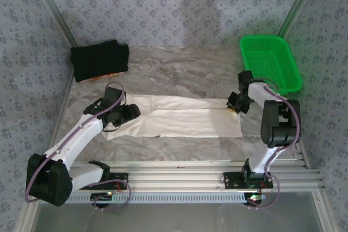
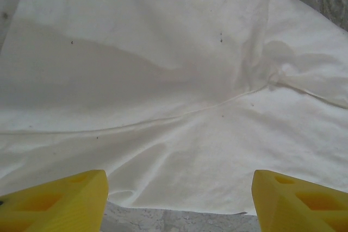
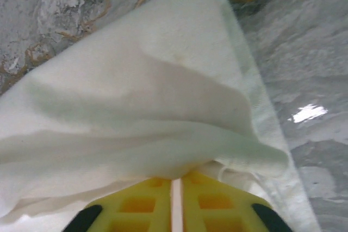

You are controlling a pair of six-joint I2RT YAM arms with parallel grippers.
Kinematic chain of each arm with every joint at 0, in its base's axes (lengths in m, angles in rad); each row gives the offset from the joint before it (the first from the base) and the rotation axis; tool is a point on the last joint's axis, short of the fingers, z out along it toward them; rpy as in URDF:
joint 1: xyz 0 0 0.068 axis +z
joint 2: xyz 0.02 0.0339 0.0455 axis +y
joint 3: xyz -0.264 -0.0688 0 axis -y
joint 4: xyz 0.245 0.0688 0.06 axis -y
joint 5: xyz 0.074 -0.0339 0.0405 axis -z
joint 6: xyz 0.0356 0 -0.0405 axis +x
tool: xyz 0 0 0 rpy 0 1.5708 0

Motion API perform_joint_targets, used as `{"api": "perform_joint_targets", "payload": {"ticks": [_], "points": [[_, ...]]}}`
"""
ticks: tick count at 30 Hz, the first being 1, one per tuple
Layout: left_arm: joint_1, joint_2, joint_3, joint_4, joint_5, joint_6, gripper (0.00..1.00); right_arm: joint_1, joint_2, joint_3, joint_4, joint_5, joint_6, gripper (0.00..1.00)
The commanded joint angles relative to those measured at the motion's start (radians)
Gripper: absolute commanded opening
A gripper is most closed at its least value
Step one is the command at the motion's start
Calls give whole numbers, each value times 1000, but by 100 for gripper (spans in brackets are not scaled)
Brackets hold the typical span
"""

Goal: Fold and stack the t-shirts

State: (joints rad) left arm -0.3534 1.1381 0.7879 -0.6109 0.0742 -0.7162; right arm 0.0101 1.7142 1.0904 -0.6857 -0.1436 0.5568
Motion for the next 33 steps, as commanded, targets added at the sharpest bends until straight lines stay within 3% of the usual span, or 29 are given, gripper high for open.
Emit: {"api": "perform_joint_targets", "payload": {"ticks": [1, 5, 11, 17, 27, 33], "points": [[8, -28, -1, -25, -23, 7, 70, -21, -65, 6, -54, 38, -33, 22], [11, -14, -6, -12, -17, 6, 70, -55, -80, -1, -34, -15, -75, 32], [12, 12, -11, 1, -11, 0, 70, -57, -93, -17, -8, -47, -73, 34], [13, 10, -7, -4, -16, 4, 70, -48, -66, 23, 55, -156, -55, 46], [39, -5, -42, -16, -42, -22, 70, -7, 69, 94, 71, -152, -78, 45], [84, -3, -81, -23, -48, -61, 70, 21, 149, 147, 19, -113, -104, 34]]}}
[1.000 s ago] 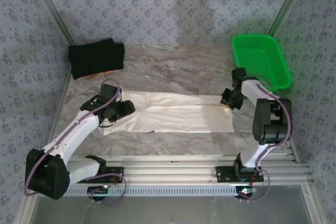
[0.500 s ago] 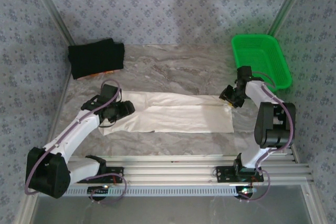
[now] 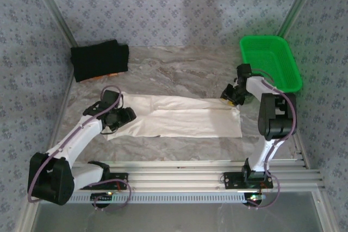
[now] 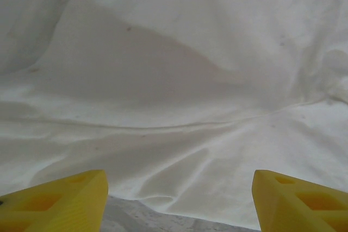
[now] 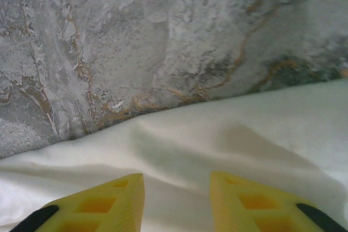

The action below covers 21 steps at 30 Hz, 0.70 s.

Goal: Fold and stack the t-shirts

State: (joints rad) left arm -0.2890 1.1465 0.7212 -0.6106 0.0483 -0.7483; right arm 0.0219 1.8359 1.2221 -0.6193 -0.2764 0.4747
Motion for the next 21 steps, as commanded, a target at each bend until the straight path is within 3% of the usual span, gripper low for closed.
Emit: {"api": "perform_joint_targets", "payload": {"ticks": [1, 9, 16, 21], "points": [[26, -10, -18, -27, -26, -33, 70, 8, 31, 9, -58, 28, -24, 32], [119, 48, -40, -51, -45, -60, 70, 0, -1, -92, -104, 161, -34, 17], [218, 127, -37, -38, -48, -49, 70, 29, -18, -104, -143, 273, -79, 16], [275, 191, -4, -18, -16, -11, 70, 92, -29, -85, -221, 455, -76, 17]]}}
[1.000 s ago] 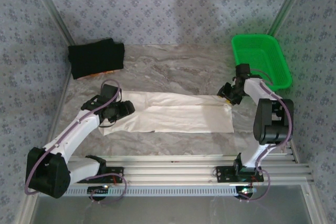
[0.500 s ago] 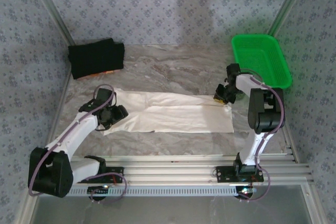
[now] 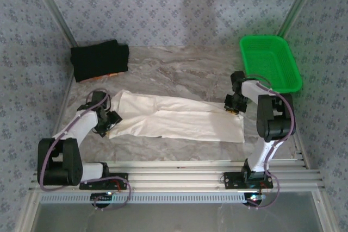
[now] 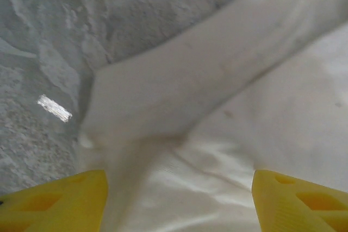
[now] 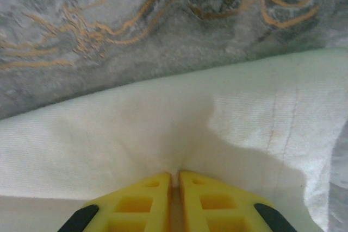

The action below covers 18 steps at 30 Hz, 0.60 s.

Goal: Fold and stack the t-shirts

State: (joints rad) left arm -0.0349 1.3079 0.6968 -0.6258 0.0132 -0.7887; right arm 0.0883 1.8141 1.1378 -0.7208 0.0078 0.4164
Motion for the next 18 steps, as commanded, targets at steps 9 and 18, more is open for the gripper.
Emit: {"api": "perform_joint_targets", "payload": {"ticks": [9, 18], "points": [[-125, 41, 219, -46, 54, 58, 70, 25, -265, -105, 116, 5, -8, 34], [-219, 213, 242, 54, 85, -11, 70, 13, -192, -132, 156, -180, -36, 24]]}}
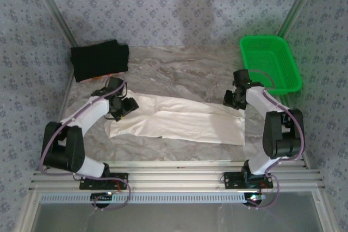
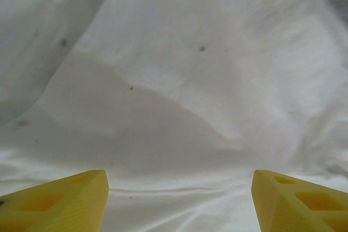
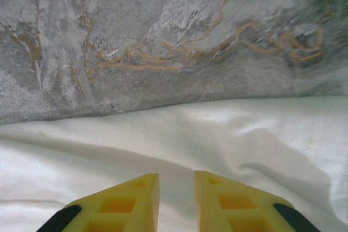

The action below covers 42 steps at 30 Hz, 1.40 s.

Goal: Fold and stack the t-shirts

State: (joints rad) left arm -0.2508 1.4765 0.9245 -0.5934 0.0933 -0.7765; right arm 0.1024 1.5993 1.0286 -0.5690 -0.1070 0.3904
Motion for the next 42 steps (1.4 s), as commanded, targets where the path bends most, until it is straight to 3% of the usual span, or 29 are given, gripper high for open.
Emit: {"api": "perform_joint_targets", "payload": {"ticks": [1, 12, 17, 22, 30, 37, 42], "points": [[-3, 71, 19, 38, 3, -25, 70, 2, 24, -33, 7, -61, -6, 24], [-4, 418, 251, -9, -92, 10, 68, 28, -8, -156, -81, 52, 33, 13], [-2, 583, 426, -55, -136, 65, 67, 33, -73, -207, -151, 141, 88, 12], [0, 760, 682, -126, -147, 127, 67, 39, -148, -280, -164, 133, 165, 13], [-17, 1082, 1237, -261, -75, 225, 67, 101, -197, -362, -170, 88, 259, 13], [-28, 1391, 1777, -355, 60, 246, 67, 195, -236, -398, -192, 43, 370, 13], [-31, 1436, 1866, -231, 177, 206, 69, 234, -302, -389, -235, -11, 433, 16]]}}
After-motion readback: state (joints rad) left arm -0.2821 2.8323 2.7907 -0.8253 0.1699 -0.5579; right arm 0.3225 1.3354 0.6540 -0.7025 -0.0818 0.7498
